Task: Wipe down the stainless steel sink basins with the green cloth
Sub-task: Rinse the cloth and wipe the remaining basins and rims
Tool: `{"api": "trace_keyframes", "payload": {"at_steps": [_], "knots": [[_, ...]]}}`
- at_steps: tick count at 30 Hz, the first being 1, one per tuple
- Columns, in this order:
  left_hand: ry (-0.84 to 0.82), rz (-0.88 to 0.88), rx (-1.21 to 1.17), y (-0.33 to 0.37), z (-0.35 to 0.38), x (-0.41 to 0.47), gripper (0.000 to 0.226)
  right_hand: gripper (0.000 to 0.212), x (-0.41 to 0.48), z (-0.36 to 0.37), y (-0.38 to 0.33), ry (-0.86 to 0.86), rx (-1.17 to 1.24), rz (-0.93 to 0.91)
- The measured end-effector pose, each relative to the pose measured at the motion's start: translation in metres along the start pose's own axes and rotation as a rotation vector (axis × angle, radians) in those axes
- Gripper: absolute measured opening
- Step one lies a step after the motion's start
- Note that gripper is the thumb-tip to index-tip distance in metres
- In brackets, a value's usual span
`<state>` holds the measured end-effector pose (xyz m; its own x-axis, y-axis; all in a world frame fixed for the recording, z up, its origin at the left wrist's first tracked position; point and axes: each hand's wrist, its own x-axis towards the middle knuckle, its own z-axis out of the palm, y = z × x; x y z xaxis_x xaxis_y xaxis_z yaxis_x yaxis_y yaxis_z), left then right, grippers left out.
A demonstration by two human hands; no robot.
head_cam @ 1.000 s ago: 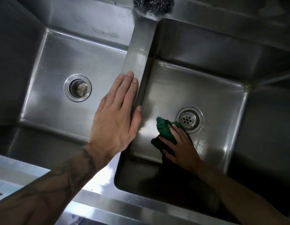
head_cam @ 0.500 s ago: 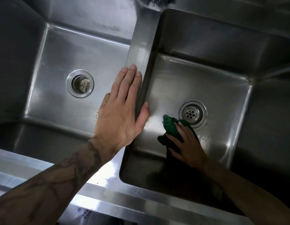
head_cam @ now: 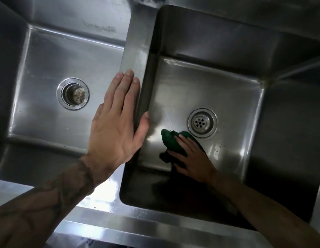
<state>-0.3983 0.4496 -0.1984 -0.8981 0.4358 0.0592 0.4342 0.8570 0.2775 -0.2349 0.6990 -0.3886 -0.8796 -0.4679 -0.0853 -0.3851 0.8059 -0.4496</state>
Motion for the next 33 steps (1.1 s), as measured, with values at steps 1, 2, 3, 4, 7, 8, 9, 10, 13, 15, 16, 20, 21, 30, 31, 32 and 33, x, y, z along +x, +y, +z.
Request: {"api": "trace_keyframes", "payload": {"at_steps": [1, 2, 3, 4, 7, 8, 9, 10, 13, 15, 16, 20, 21, 30, 31, 32, 33], "knots": [[0.0, 0.003, -0.006, 0.0, 0.0, 0.0, 0.066, 0.053, 0.01, 0.004, -0.008, 0.012, 0.013, 0.019], [0.0, 0.0, -0.015, 0.0, 0.0, 0.0, 0.066, 0.053, 0.025, 0.009, -0.019, 0.025, 0.025, 0.023], [0.003, -0.004, -0.024, 0.0, -0.001, 0.0, 0.066, 0.054, 0.042, 0.014, -0.029, 0.035, 0.028, 0.016], [0.006, -0.006, -0.031, 0.0, -0.001, 0.0, 0.067, 0.056, 0.056, 0.019, -0.037, 0.035, 0.028, 0.013], [0.004, 0.013, -0.031, 0.001, -0.002, 0.001, 0.067, 0.058, 0.06, 0.018, -0.032, -0.008, -0.016, -0.007], [0.007, 0.022, -0.026, 0.0, -0.001, 0.001, 0.066, 0.057, 0.047, 0.014, -0.023, -0.015, -0.034, -0.017], [0.008, 0.031, -0.028, 0.0, -0.001, 0.001, 0.066, 0.057, 0.029, 0.009, -0.014, -0.027, -0.04, -0.014], [0.008, 0.036, -0.037, 0.0, -0.001, 0.001, 0.065, 0.057, 0.009, 0.004, -0.003, -0.029, -0.041, 0.0], [0.024, 0.039, -0.056, 0.0, 0.0, 0.001, 0.064, 0.059, -0.038, -0.009, 0.023, -0.016, -0.066, 0.067], [0.024, 0.043, -0.064, 0.0, 0.0, 0.002, 0.064, 0.06, -0.042, -0.009, 0.022, -0.024, -0.083, 0.103], [0.022, 0.046, -0.07, 0.0, 0.0, 0.002, 0.064, 0.06, -0.035, -0.006, 0.017, -0.024, -0.081, 0.114], [0.017, 0.05, -0.073, 0.001, 0.0, 0.002, 0.064, 0.06, 0.006, 0.003, -0.006, -0.009, -0.046, 0.112], [0.017, 0.052, -0.076, 0.002, 0.0, 0.002, 0.064, 0.06, 0.008, 0.003, -0.004, -0.018, -0.057, 0.101], [-0.017, 0.018, -0.123, 0.0, 0.0, 0.001, 0.068, 0.065, -0.091, -0.022, 0.057, 0.01, -0.142, 0.576], [-0.016, 0.011, -0.129, 0.001, 0.0, 0.001, 0.068, 0.064, -0.084, -0.025, 0.058, 0.039, -0.129, 0.675], [-0.01, 0.011, -0.133, 0.0, 0.001, 0.001, 0.068, 0.063, -0.075, -0.027, 0.061, 0.071, -0.111, 0.757], [-0.006, 0.014, -0.133, -0.001, 0.001, 0.001, 0.068, 0.061, -0.065, -0.028, 0.062, 0.111, -0.092, 0.818]]}}
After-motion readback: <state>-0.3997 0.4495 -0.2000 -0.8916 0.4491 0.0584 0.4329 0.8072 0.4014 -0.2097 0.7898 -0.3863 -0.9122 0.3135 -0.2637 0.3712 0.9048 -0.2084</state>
